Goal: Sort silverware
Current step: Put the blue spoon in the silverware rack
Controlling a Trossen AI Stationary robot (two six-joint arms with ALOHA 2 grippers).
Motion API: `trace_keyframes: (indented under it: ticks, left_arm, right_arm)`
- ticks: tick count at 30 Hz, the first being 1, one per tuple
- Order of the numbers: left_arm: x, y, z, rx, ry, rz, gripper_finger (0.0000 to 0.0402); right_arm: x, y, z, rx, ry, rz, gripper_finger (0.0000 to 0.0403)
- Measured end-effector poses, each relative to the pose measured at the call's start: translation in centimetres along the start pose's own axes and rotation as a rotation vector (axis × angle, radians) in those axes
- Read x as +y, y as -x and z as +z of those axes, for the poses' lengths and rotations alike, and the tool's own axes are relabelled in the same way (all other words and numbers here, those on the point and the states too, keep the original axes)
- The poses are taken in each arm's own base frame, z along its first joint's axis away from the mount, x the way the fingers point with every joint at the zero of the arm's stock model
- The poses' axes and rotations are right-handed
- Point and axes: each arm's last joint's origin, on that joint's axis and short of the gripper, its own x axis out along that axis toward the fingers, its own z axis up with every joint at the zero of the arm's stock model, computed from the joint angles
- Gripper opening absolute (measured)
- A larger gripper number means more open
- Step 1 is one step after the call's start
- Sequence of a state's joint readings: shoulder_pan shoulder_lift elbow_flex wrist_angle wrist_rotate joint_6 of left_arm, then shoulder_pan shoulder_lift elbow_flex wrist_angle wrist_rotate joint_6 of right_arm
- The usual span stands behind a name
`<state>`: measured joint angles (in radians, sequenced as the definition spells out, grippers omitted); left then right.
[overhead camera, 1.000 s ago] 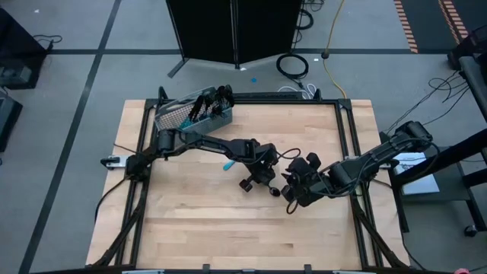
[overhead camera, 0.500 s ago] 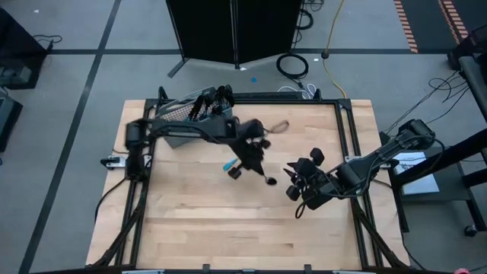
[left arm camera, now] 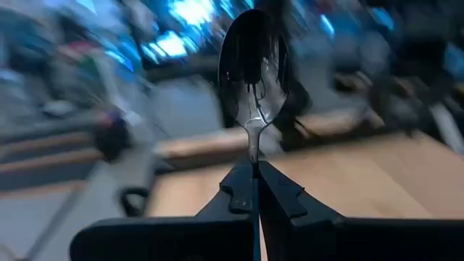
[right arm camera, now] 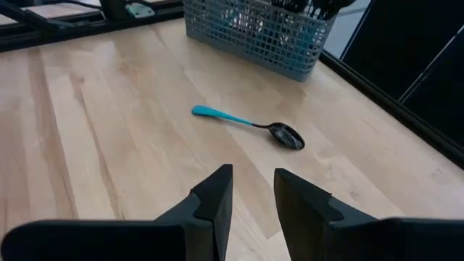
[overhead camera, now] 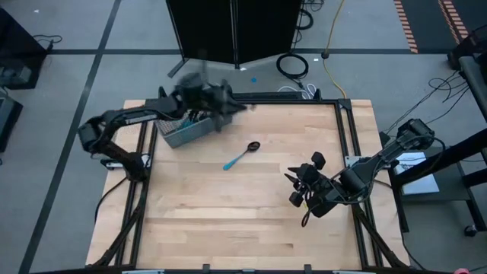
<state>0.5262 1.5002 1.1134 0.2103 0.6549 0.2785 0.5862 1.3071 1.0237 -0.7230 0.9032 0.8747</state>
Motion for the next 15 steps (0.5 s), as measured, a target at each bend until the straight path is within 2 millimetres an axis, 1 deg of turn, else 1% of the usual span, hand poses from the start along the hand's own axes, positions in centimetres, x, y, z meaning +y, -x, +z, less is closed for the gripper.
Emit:
trace_keyframes:
  ticks: [2, 5, 8, 12, 15]
  left_arm:
    - [0.9, 1.8, -1.2, -0.105, 0.023, 0.095, 0.0]
    - [1.8, 4.0, -3.7, -0.211, 0.089, 0.249, 0.0]
    - [2.4, 5.6, -5.1, -0.286, 0.116, 0.423, 0.0]
    - [2.8, 5.9, -7.0, -0.245, 0.177, 0.558, 0.0]
    - [3.1, 5.5, -7.4, -0.252, 0.181, 0.602, 0.0]
  right_arm:
    - [0.1, 0.2, -0.1, -0.01, 0.003, 0.002, 0.0098]
    - [0.2, 0.3, -0.2, -0.014, 0.006, 0.006, 0.0098]
    - [0.2, 0.4, -0.1, -0.02, 0.0, 0.007, 0.0098]
    - [0.2, 0.3, 0.0, -0.045, 0.0, -0.009, 0.0098]
    - [0.2, 0.3, 0.1, -0.058, 0.002, -0.023, 0.0098]
